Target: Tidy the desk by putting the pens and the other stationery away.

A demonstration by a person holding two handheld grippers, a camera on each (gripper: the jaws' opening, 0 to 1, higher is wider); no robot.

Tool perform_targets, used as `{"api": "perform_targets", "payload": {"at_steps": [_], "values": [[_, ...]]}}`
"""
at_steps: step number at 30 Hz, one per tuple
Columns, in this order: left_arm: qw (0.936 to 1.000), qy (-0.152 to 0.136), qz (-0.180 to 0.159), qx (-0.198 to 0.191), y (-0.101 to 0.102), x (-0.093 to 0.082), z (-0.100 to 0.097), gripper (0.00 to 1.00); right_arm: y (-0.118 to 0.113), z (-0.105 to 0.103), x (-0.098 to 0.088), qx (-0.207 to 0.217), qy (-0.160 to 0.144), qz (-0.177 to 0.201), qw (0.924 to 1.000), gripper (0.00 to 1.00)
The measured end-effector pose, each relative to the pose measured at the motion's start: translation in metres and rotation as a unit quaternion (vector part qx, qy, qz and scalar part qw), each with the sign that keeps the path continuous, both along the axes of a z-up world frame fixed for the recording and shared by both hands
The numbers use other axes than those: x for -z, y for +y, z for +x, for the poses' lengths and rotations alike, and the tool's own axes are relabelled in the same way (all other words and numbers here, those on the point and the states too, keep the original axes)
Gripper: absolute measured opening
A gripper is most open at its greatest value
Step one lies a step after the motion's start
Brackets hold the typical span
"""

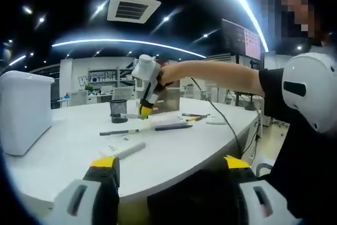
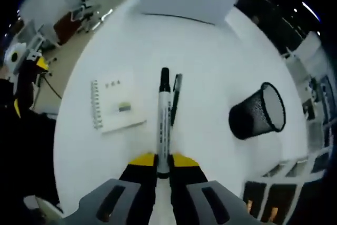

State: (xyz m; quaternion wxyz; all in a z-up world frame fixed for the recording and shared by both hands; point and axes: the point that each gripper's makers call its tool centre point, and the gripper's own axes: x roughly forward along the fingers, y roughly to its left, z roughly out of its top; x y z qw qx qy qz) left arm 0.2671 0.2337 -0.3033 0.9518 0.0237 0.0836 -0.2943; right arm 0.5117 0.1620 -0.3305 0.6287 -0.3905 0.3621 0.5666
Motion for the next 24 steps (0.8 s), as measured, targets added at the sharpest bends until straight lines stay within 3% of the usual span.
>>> {"api": "perform_targets", "payload": {"at_steps": [8, 24], "values": [[0.9999, 0.006, -0.002, 0.015, -0.015, 0.002, 0.004, 0.78, -0.049, -0.013, -0.014, 0.032, 0.001, 0.049, 0.9983, 0.07], [0.9991, 0.008, -0.012, 0.039, -0.04, -0.003, 0.014, 0.77, -0.109, -0.043, -0.032, 0.076, -0.01, 0.143, 0.9868, 0.07]]}}
